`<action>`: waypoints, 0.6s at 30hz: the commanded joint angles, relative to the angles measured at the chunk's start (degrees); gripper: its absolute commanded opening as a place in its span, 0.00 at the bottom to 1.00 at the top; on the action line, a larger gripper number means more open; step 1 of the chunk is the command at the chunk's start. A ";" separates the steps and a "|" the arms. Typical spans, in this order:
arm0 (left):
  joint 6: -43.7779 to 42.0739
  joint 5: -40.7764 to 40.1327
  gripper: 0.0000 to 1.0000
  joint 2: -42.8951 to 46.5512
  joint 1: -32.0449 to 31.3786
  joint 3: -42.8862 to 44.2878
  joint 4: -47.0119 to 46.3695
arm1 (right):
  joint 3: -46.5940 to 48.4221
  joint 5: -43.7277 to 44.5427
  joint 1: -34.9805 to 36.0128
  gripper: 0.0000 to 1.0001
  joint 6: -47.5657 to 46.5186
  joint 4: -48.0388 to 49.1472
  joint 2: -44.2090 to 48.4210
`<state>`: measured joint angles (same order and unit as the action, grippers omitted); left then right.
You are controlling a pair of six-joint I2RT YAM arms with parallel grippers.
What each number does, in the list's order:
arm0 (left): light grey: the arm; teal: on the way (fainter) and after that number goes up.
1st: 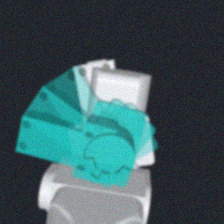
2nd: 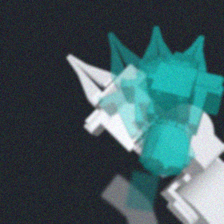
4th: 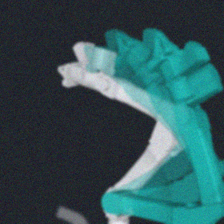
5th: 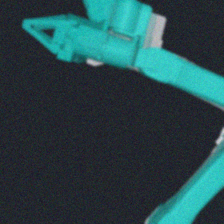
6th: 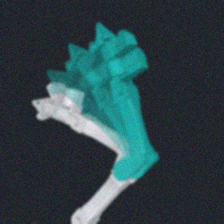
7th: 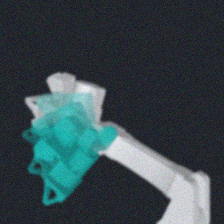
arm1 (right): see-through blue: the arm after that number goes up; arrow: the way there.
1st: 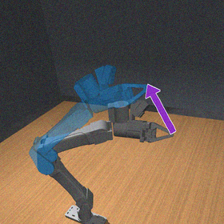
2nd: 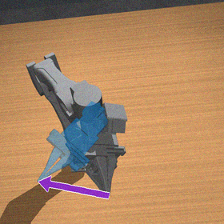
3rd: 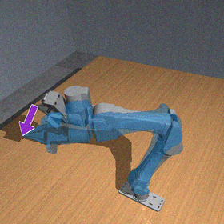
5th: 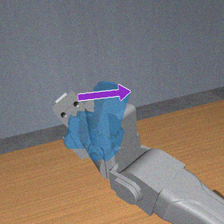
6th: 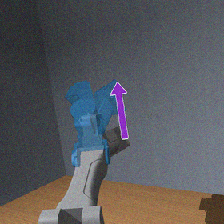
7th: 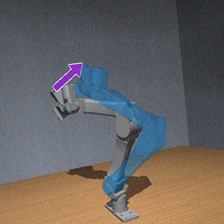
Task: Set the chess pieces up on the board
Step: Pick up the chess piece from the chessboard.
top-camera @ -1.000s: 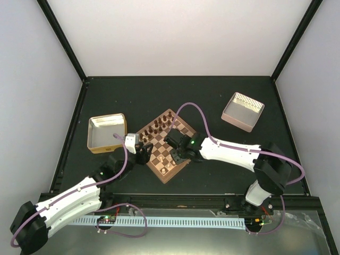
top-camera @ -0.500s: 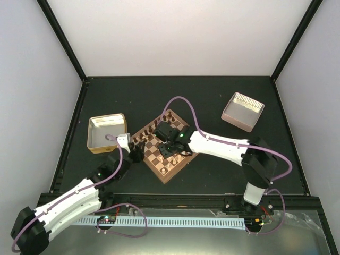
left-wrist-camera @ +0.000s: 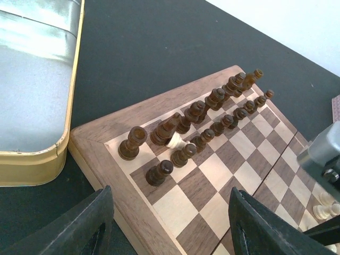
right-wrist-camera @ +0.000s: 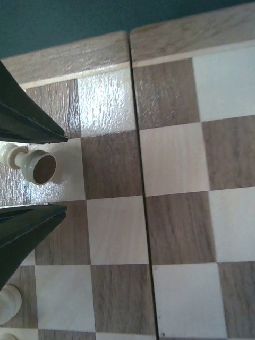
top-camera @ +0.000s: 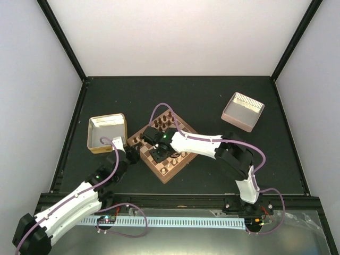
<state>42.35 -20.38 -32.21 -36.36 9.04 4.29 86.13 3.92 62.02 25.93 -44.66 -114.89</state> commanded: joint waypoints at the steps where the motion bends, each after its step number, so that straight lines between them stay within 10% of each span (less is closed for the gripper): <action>1: 0.65 -0.05 0.61 0.95 0.74 -0.16 0.73 | 1.69 -0.22 0.30 0.33 -0.01 -2.28 -1.28; 18: -1.71 3.95 0.63 4.02 1.43 -1.42 -1.32 | 1.01 -2.80 -1.42 0.11 2.45 0.22 -0.66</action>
<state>42.15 -19.25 -29.56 -35.55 8.32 4.64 88.05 2.35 61.71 26.96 -47.53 -117.25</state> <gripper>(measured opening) 0.622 0.157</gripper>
